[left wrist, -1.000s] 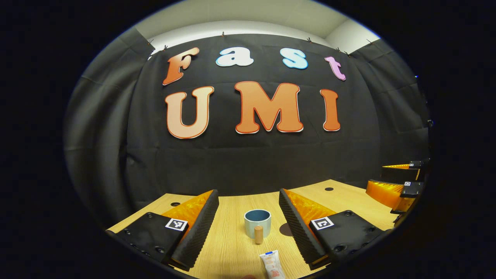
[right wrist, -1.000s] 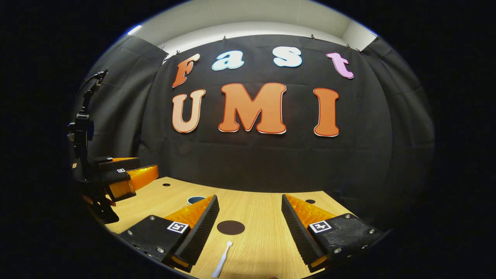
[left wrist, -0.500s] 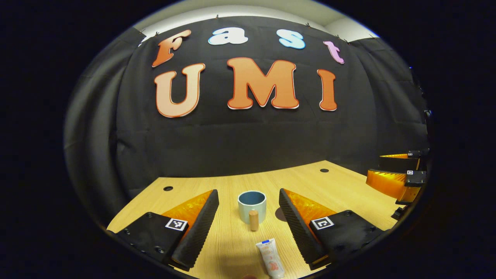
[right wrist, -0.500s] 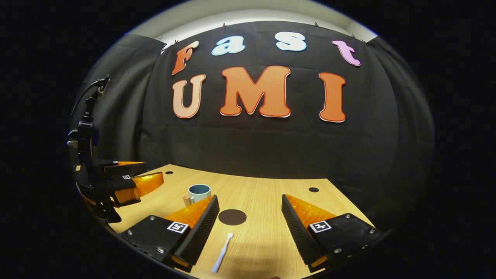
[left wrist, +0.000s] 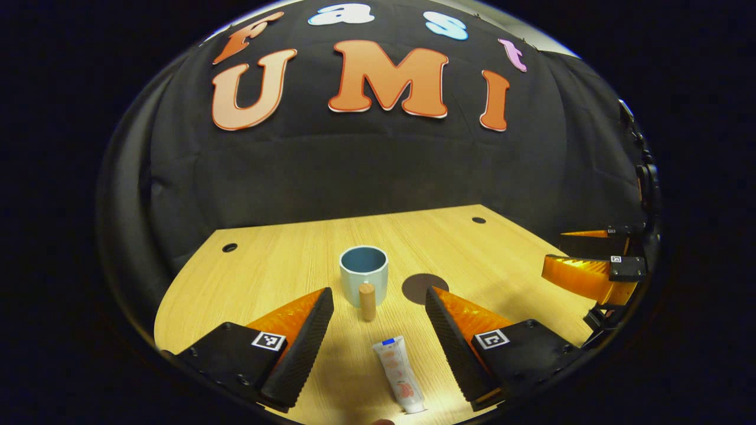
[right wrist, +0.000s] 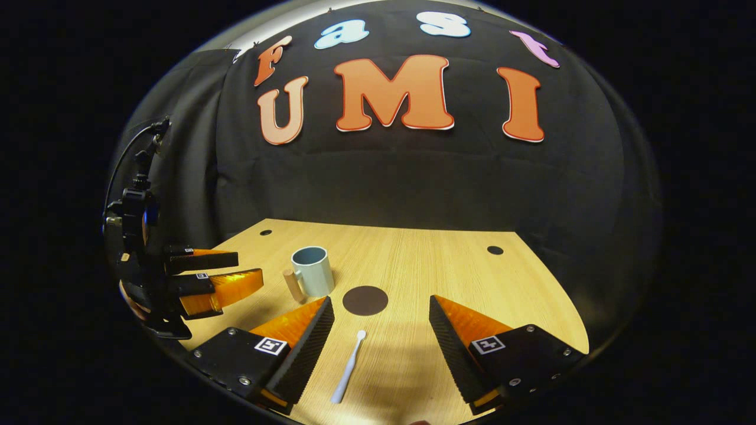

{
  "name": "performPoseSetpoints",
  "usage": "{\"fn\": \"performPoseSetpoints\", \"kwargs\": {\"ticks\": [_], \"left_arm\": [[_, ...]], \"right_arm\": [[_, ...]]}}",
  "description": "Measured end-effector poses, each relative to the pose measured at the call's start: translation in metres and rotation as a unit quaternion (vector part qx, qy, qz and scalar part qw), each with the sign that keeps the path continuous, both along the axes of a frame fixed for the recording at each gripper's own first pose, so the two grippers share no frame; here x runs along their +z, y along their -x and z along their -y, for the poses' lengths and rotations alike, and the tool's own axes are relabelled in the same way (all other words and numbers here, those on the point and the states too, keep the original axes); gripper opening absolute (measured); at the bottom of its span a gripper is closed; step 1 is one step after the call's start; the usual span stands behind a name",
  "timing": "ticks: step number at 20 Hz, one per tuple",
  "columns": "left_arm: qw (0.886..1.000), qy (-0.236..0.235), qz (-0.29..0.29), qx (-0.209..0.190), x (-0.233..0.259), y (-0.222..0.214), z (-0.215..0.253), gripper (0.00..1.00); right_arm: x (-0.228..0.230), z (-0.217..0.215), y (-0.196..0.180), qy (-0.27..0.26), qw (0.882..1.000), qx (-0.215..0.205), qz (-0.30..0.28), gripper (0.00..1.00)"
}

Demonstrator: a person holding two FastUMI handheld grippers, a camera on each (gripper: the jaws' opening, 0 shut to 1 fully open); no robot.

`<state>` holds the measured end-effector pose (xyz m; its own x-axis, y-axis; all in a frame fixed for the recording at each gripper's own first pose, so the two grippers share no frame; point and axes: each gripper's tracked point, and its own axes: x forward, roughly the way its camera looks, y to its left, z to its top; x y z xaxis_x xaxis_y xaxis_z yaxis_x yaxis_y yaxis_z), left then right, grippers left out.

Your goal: Put the toothbrush and toothpaste on the desktop into the cup, then pick up the cup and place it on the coaster on the desktop.

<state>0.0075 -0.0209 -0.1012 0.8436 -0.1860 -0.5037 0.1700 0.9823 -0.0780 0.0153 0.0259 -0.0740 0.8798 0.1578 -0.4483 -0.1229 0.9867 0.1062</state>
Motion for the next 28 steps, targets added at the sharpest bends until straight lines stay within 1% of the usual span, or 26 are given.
{"fn": "performPoseSetpoints", "kwargs": {"ticks": [2,5,6,7,8,10,12,14,16,18,20,22,23,24,25,26,27,28], "left_arm": [[0.999,-0.001,-0.032,-0.01,-0.002,0.003,0.0,1.0],[0.997,0.009,-0.08,-0.016,-0.007,0.009,0.002,1.0],[0.995,0.012,-0.097,-0.019,-0.01,0.012,0.002,1.0],[0.992,0.018,-0.12,-0.021,-0.012,0.015,0.004,0.99],[0.989,0.027,-0.143,-0.024,-0.013,0.019,0.006,1.0],[0.982,0.026,-0.185,-0.02,-0.018,0.026,0.007,0.98],[0.977,0.029,-0.211,-0.016,-0.019,0.028,0.008,0.97],[0.97,0.024,-0.242,-0.009,-0.014,0.029,0.004,0.98],[0.962,0.03,-0.271,-0.011,-0.009,0.033,0.005,0.97],[0.949,0.048,-0.311,-0.017,-0.006,0.042,0.01,0.99],[0.937,0.052,-0.346,-0.016,-0.008,0.048,0.008,0.97],[0.927,0.056,-0.372,-0.006,-0.015,0.053,0.01,0.97],[0.923,0.06,-0.381,-0.002,-0.015,0.054,0.011,0.94],[0.92,0.061,-0.388,0.0,-0.014,0.054,0.011,0.95],[0.918,0.06,-0.391,0.001,-0.012,0.054,0.01,0.89],[0.918,0.056,-0.393,0.005,-0.014,0.053,0.008,0.89],[0.914,0.051,-0.402,0.012,-0.014,0.055,0.007,0.84],[0.915,0.05,-0.4,0.015,-0.008,0.051,0.007,0.7]], "right_arm": [[-0.012,-0.005,-0.001,-0.019,0.999,0.012,-0.031,0.95],[-0.032,-0.006,-0.003,-0.047,0.996,0.012,-0.08,0.93],[-0.035,-0.006,-0.002,-0.052,0.994,0.012,-0.094,0.87],[-0.038,-0.007,-0.003,-0.057,0.993,0.014,-0.104,0.92],[-0.04,-0.008,-0.003,-0.061,0.992,0.016,-0.113,0.91],[-0.042,-0.011,0.001,-0.061,0.989,0.022,-0.131,0.9],[-0.05,-0.014,0.003,-0.056,0.987,0.031,-0.148,0.89],[-0.062,-0.02,0.005,-0.051,0.983,0.041,-0.169,0.89],[-0.072,-0.024,0.006,-0.051,0.978,0.047,-0.196,0.87],[-0.082,-0.027,0.009,-0.053,0.973,0.051,-0.218,0.85],[-0.092,-0.028,0.011,-0.048,0.97,0.054,-0.233,0.84],[-0.097,-0.031,0.011,-0.048,0.967,0.058,-0.242,0.85],[-0.1,-0.032,0.011,-0.047,0.966,0.059,-0.246,0.84],[-0.102,-0.033,0.012,-0.046,0.965,0.061,-0.251,0.84],[-0.105,-0.034,0.011,-0.047,0.964,0.062,-0.256,0.85],[-0.11,-0.036,0.012,-0.047,0.962,0.064,-0.263,0.84],[-0.113,-0.039,0.011,-0.048,0.96,0.065,-0.267,0.84],[-0.116,-0.039,0.012,-0.047,0.959,0.066,-0.272,0.84]]}}
